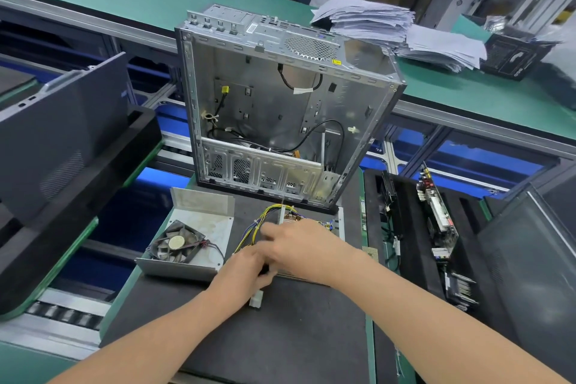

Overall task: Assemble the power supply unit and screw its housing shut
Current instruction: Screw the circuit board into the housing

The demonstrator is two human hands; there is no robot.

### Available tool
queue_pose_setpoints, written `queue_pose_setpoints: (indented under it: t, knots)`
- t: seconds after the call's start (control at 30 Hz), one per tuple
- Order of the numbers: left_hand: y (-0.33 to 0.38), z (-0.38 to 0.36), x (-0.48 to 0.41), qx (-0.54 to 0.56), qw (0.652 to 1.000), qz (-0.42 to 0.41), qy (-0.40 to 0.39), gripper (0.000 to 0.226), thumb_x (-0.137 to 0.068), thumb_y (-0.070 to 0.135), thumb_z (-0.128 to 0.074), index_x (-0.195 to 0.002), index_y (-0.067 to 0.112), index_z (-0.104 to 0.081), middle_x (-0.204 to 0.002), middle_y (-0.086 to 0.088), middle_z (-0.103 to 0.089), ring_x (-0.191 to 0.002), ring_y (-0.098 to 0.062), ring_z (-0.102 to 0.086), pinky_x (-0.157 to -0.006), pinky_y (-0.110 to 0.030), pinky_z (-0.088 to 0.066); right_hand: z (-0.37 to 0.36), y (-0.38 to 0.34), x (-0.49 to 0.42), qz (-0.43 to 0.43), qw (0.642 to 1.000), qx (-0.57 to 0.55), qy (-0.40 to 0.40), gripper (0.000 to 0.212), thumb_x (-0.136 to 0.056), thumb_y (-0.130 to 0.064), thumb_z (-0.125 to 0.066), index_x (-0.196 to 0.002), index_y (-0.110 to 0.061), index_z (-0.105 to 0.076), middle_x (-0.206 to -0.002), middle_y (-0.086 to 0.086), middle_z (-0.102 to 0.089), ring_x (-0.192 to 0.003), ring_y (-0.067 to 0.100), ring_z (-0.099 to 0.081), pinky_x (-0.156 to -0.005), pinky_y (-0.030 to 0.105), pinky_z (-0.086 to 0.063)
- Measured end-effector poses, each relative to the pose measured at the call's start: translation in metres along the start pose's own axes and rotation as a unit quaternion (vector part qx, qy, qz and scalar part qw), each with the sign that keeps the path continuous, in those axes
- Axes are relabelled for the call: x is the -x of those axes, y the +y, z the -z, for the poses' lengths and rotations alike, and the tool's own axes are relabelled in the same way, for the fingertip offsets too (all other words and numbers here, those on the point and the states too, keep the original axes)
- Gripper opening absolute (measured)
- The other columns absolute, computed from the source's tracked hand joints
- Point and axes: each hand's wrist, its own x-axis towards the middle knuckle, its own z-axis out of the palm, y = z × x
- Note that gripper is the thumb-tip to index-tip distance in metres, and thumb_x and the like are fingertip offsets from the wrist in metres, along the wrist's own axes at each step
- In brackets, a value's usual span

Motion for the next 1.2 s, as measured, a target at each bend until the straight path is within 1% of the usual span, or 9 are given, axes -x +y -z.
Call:
queue_pose_setpoints:
  t: [0.1, 0.23, 0.4, 0.5, 0.63, 0.73, 0.93, 1.07, 1.2]
  knots:
    - [0.0, -0.001, -0.001, 0.001, 1.0, 0.001, -0.005, 0.03, -0.099, 0.035, -0.059, -0.116, 0.012, -0.068, -0.113, -0.004, -0.069, -0.107, -0.022, -0.065, -0.074, -0.025, -0.038, 0.002, 0.004, 0.006, 0.081, 0.996, 0.028, -0.039, 0.026, -0.094, -0.011, -0.063, -0.118, -0.021, -0.063, -0.115, -0.001, -0.051, -0.098, 0.02, -0.056, -0.059, 0.034, -0.036]
    - [-0.001, -0.002, -0.001, -0.004, 1.0, -0.008, 0.0, 0.028, -0.099, 0.037, -0.059, -0.111, 0.012, -0.068, -0.109, -0.003, -0.068, -0.104, -0.02, -0.064, -0.077, -0.024, -0.04, 0.004, 0.006, 0.005, 0.057, 0.997, 0.0, -0.056, 0.025, -0.095, -0.007, -0.058, -0.118, -0.014, -0.065, -0.111, 0.003, -0.052, -0.099, 0.024, -0.056, -0.064, 0.036, -0.039]
    - [-0.001, -0.001, 0.0, -0.013, 1.0, -0.014, 0.004, 0.031, -0.099, 0.039, -0.06, -0.11, 0.01, -0.066, -0.109, -0.003, -0.066, -0.103, -0.019, -0.063, -0.083, -0.028, -0.046, 0.004, 0.002, 0.0, -0.041, 0.997, -0.051, -0.051, 0.019, -0.102, -0.015, -0.049, -0.113, -0.008, -0.063, -0.101, 0.012, -0.059, -0.091, 0.036, -0.063, -0.062, 0.039, -0.038]
    - [-0.001, 0.0, 0.001, 0.001, 1.0, -0.022, 0.008, 0.028, -0.098, 0.036, -0.063, -0.105, 0.009, -0.064, -0.104, -0.004, -0.065, -0.099, -0.019, -0.063, -0.08, -0.028, -0.044, -0.001, -0.004, -0.005, -0.156, 0.982, -0.106, -0.027, 0.017, -0.102, -0.019, -0.048, -0.106, -0.009, -0.06, -0.087, 0.014, -0.058, -0.09, 0.039, -0.065, -0.061, 0.037, -0.036]
    - [-0.002, 0.0, 0.001, 0.002, 1.0, -0.023, 0.002, 0.027, -0.098, 0.034, -0.065, -0.106, 0.008, -0.063, -0.105, -0.004, -0.064, -0.101, -0.02, -0.061, -0.081, -0.028, -0.042, -0.01, -0.007, -0.013, -0.264, 0.954, -0.139, -0.018, 0.027, -0.106, -0.033, -0.049, -0.109, -0.01, -0.062, -0.107, 0.017, -0.066, -0.101, 0.04, -0.067, -0.068, 0.037, -0.04]
    - [-0.001, 0.001, 0.001, -0.002, 1.0, -0.017, -0.003, 0.027, -0.098, 0.035, -0.064, -0.108, 0.01, -0.065, -0.108, -0.004, -0.065, -0.104, -0.019, -0.061, -0.084, -0.028, -0.044, -0.009, -0.005, -0.013, -0.215, 0.971, -0.101, -0.022, 0.027, -0.106, -0.033, -0.049, -0.114, -0.011, -0.061, -0.113, 0.015, -0.062, -0.102, 0.039, -0.067, -0.067, 0.038, -0.041]
    - [0.003, 0.0, -0.001, -0.024, 1.0, 0.012, -0.012, 0.032, -0.101, 0.037, -0.057, -0.12, 0.013, -0.068, -0.118, -0.004, -0.069, -0.111, -0.021, -0.065, -0.079, -0.024, -0.041, 0.004, 0.003, 0.0, 0.064, 0.996, 0.027, -0.052, 0.026, -0.097, -0.01, -0.062, -0.12, -0.019, -0.063, -0.122, 0.002, -0.049, -0.1, 0.023, -0.057, -0.068, 0.037, -0.048]
    - [0.003, 0.0, -0.002, -0.032, 0.999, 0.013, -0.018, 0.033, -0.102, 0.036, -0.054, -0.121, 0.012, -0.067, -0.12, -0.005, -0.068, -0.113, -0.021, -0.063, -0.074, -0.021, -0.034, 0.006, 0.001, 0.0, 0.074, 0.995, 0.013, -0.071, 0.024, -0.093, 0.0, -0.057, -0.111, -0.014, -0.064, -0.112, 0.001, -0.056, -0.103, 0.023, -0.055, -0.074, 0.039, -0.052]
    - [0.0, -0.002, -0.002, -0.012, 1.0, 0.0, -0.002, 0.03, -0.1, 0.037, -0.06, -0.117, 0.013, -0.066, -0.115, -0.003, -0.067, -0.109, -0.019, -0.062, -0.081, -0.025, -0.041, 0.006, 0.003, -0.003, -0.004, 0.998, -0.034, -0.061, 0.021, -0.097, -0.008, -0.056, -0.115, -0.012, -0.066, -0.105, 0.005, -0.057, -0.096, 0.03, -0.062, -0.065, 0.04, -0.047]
